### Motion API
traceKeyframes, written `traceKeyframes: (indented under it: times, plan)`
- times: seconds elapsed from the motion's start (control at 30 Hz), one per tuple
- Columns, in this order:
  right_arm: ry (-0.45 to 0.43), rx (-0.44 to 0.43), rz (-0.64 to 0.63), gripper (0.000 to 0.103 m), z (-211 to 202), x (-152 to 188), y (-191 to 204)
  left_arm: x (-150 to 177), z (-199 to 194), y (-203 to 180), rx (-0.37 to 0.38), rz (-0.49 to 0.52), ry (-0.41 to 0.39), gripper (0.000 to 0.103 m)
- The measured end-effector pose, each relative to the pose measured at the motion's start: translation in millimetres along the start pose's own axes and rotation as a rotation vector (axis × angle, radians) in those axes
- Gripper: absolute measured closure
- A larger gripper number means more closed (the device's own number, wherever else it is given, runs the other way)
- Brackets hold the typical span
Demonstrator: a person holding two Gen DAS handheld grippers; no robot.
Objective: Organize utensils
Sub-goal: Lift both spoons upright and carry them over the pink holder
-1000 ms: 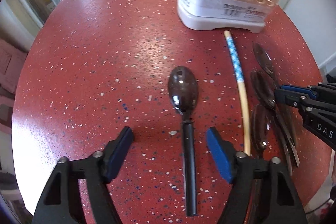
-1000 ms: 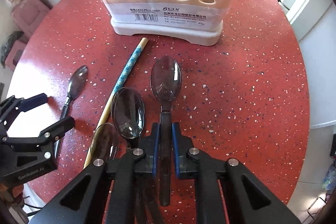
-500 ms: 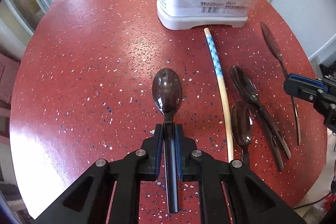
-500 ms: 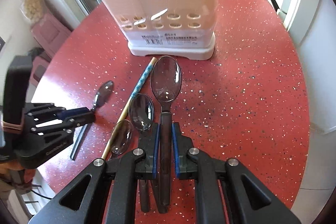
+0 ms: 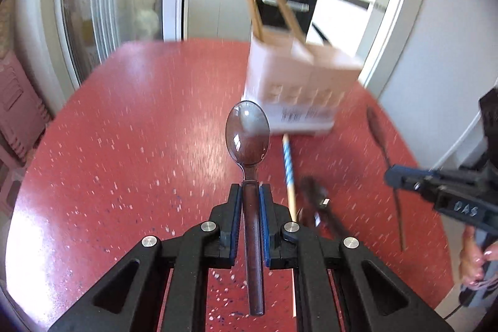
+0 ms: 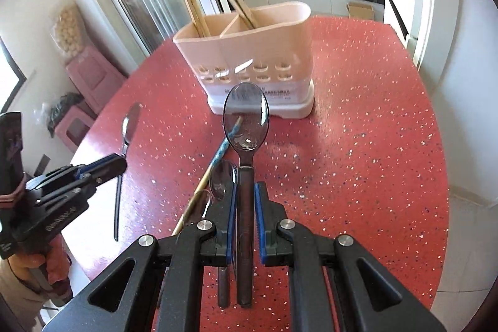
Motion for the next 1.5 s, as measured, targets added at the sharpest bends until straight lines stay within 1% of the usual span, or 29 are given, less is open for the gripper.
traceKeyframes:
  times: [0.17, 0.2, 0.27, 0.4, 0.53, 0.73, 0.93, 1.07, 1.2, 1.33, 1.5]
  plan:
    - [-0.069, -0.015, -0.015, 0.090, -16.0, -11.5, 5.3, -20.9, -34.4, 6.4, 0.016, -0.057, -0.100, 0.062]
    - [-0.086, -0.016, -0.021, 0.090, -20.5, -15.2, 6.3, -27.9, -31.8, 2.0, 0.016, -0.062, -0.114, 0.062]
    - [-0.119, -0.017, -0.031, 0.090, -27.0, -23.9, 9.0, -40.5, -40.6, 1.4, 0.018, -0.077, -0.154, 0.062]
    - [-0.179, -0.019, -0.045, 0.090, -42.7, -48.7, 14.3, -71.8, -53.8, 0.0, 0.045, -0.104, -0.219, 0.062]
    - [-0.245, -0.017, -0.056, 0.090, -53.2, -74.8, 17.1, -101.7, -51.5, -3.5, 0.058, -0.112, -0.263, 0.062]
    - [-0.331, -0.042, -0.047, 0.090, -54.4, -121.0, 14.5, -133.6, -33.5, -9.8, 0.067, -0.117, -0.309, 0.062]
    - [-0.388, -0.050, -0.073, 0.090, -42.7, -157.8, 8.6, -163.9, -15.3, -15.2, 0.069, -0.130, -0.360, 0.062]
    - [-0.414, -0.055, -0.080, 0.090, -31.0, -177.6, 3.0, -179.0, -4.9, -17.8, 0.075, -0.138, -0.375, 0.062]
    - [-0.416, -0.065, -0.082, 0.090, -15.0, -190.1, -3.4, -186.2, 6.0, -22.7, 0.076, -0.143, -0.387, 0.062]
    - [-0.427, -0.057, -0.120, 0.090, -0.9, -193.7, -7.2, -186.1, 19.0, -29.1, 0.053, -0.117, -0.410, 0.062]
    - [-0.426, -0.011, -0.189, 0.090, 20.3, -192.5, -10.4, -178.7, 36.7, -31.2, 0.041, -0.114, -0.404, 0.062]
Point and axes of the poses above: each gripper's, at about its wrist camera, not at the fingertips, and z roughly the way its jaws point, y to its left, x to its underside, the point moved 6 cm from there along z, roughly the way its jaws point, and after that the axes turned 13 degrees about -x, right-handed, at the moved point
